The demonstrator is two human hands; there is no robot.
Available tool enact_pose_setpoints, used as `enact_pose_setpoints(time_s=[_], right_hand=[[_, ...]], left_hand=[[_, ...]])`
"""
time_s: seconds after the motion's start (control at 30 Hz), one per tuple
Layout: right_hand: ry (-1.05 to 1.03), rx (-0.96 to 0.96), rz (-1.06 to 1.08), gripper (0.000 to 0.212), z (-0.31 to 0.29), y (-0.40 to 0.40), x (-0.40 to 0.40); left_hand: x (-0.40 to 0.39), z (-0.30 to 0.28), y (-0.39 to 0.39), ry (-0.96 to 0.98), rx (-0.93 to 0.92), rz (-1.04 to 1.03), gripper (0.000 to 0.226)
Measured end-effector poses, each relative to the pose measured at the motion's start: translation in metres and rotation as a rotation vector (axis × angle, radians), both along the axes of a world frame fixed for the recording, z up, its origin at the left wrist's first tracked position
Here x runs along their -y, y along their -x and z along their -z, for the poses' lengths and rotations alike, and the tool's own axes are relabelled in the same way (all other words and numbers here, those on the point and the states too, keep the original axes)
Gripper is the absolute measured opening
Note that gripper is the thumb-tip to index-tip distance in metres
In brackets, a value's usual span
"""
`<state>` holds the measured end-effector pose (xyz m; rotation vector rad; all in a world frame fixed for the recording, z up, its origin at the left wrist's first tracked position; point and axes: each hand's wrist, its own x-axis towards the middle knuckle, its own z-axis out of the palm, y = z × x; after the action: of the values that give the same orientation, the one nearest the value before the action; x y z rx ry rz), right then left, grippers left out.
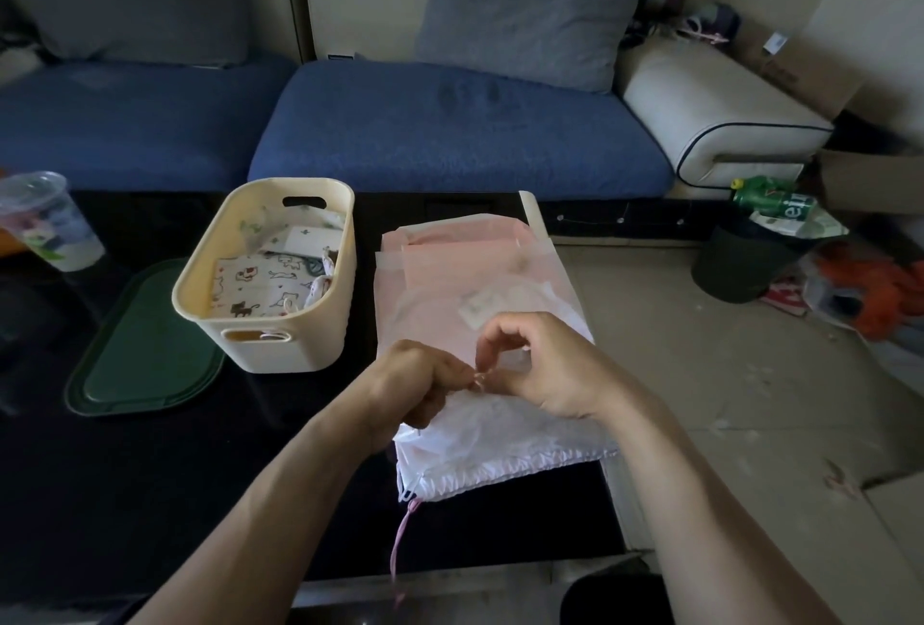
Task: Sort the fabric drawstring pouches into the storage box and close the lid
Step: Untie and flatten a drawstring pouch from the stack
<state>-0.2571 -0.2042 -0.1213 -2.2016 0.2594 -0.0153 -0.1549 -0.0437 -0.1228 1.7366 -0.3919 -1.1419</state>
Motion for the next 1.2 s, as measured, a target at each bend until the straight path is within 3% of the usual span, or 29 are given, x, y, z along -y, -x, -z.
enact_pose_setpoints(time_s=[0.17, 0.3, 0.43, 0.5, 0.6, 0.73, 0.8, 0.9, 1.0, 1.1, 1.2], right_hand=[[0.215, 0.087, 0.087, 0.020, 0.014, -0.006, -0.008], [0.177, 0.053, 0.082, 0.009, 0.008, -0.001, -0.009], [0.183, 0.037, 0.124, 0.015, 0.005, -0.002, -0.013], [0.170, 0.004, 0.095, 0.014, 0.004, -0.003, -0.014], [0.126, -0.080, 0.019, 0.013, 0.000, -0.002, -0.012], [-0.194, -0.132, 0.016, 0.031, -0.013, -0.002, -0.014], [-0.409, -0.023, 0.106, 0.044, -0.021, -0.001, -0.013], [-0.766, 0.140, 0.254, 0.055, -0.025, 0.000, -0.004], [-1.096, 0.241, 0.477, 0.047, -0.020, -0.002, 0.010], [-1.113, 0.298, 0.721, 0.039, -0.015, -0.004, 0.024], [-1.124, 0.335, 0.855, 0.028, -0.013, -0.004, 0.038]], left_hand=[[0.001, 0.007, -0.003, 0.027, -0.146, -0.105, 0.041], [0.002, 0.011, -0.005, 0.041, -0.163, -0.130, 0.040], [0.002, 0.013, -0.003, 0.070, -0.179, -0.118, 0.043], [0.002, 0.013, -0.002, 0.061, -0.112, -0.123, 0.047], [0.004, 0.013, 0.002, -0.017, 0.181, -0.098, 0.028], [0.004, 0.025, -0.002, -0.067, 0.477, -0.143, 0.021], [0.002, 0.029, -0.008, -0.107, 0.584, -0.151, 0.023], [0.002, 0.031, -0.010, -0.135, 0.605, -0.087, 0.022], [0.003, 0.033, -0.007, -0.156, 0.697, -0.032, 0.021], [0.004, 0.035, -0.004, -0.199, 0.857, 0.011, 0.023], [0.003, 0.036, -0.004, -0.188, 0.859, 0.025, 0.022]])
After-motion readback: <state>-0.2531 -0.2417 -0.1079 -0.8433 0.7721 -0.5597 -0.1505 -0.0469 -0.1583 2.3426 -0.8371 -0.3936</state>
